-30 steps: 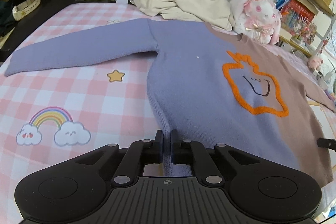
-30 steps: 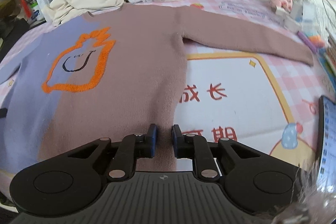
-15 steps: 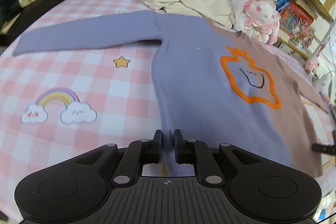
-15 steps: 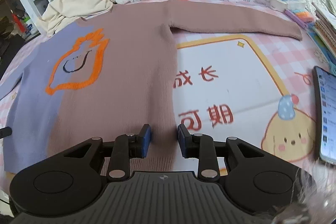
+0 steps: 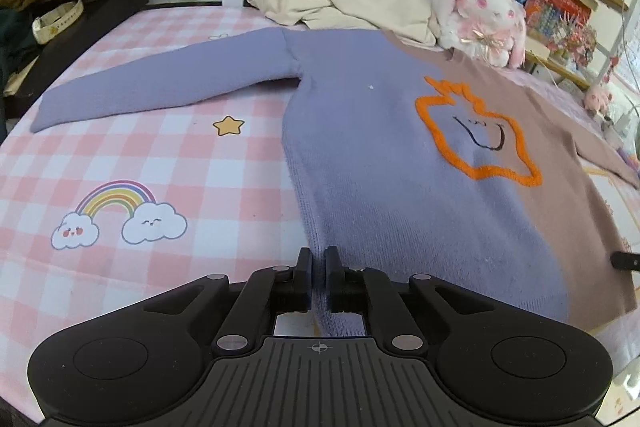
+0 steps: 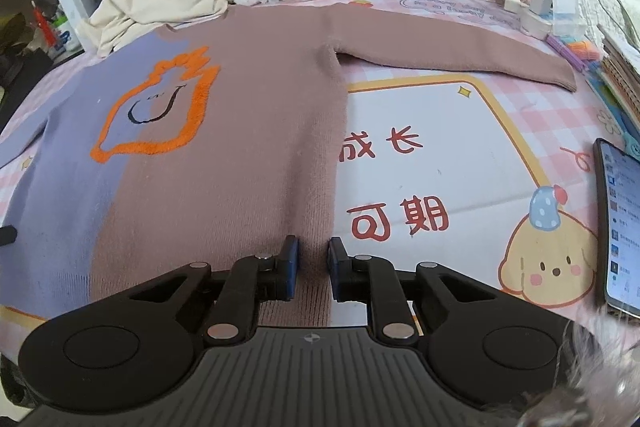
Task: Fold clothes
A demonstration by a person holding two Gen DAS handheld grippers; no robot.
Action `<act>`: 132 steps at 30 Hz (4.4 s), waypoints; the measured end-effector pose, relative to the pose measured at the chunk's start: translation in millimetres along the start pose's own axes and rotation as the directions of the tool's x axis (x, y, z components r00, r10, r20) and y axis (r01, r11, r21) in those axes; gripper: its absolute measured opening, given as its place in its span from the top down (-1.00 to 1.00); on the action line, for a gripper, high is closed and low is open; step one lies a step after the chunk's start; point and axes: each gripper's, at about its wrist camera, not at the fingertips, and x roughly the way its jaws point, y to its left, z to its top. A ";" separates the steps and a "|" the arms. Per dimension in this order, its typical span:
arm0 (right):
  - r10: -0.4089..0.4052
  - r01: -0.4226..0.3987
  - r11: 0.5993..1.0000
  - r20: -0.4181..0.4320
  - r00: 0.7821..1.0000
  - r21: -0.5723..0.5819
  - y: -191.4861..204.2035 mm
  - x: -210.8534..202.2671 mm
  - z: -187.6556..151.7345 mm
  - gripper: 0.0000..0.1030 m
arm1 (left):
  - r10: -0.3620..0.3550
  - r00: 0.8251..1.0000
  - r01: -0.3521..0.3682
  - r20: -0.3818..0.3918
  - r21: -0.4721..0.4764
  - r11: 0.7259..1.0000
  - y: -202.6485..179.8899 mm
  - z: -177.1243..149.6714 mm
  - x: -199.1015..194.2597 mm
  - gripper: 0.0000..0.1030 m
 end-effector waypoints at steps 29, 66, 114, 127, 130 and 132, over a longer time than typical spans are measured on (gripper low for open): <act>0.004 0.030 0.983 0.184 0.983 -0.179 21.1 -45.9 -23.5 -1.00 | 0.192 0.968 -0.195 0.159 0.004 0.981 -93.3 -38.4 -66.9 -0.68; -0.214 0.215 0.977 0.134 0.968 0.003 209.8 -22.8 -50.0 -1.00 | -0.099 0.990 0.066 0.104 0.281 0.957 72.1 18.1 -27.5 -0.74; -0.209 0.217 0.975 0.126 0.970 -0.054 226.8 -13.0 -19.0 -1.00 | 0.177 0.967 -0.096 0.182 -0.381 0.920 251.7 82.9 36.7 -0.52; -0.216 0.221 0.975 0.112 0.970 -0.032 219.6 -9.3 -17.7 -1.00 | -0.130 0.960 0.246 0.248 -0.528 0.813 238.1 90.4 61.6 -0.32; -0.221 0.226 0.974 0.113 0.969 -0.031 217.7 -9.9 -18.5 -1.00 | -0.057 0.962 0.210 0.269 -0.587 0.782 252.2 90.4 59.6 -0.25; -0.227 0.231 0.973 0.111 0.968 -0.023 214.7 -10.7 -19.0 -1.00 | -0.044 0.960 0.215 0.275 -0.630 0.746 266.6 91.4 59.1 -0.21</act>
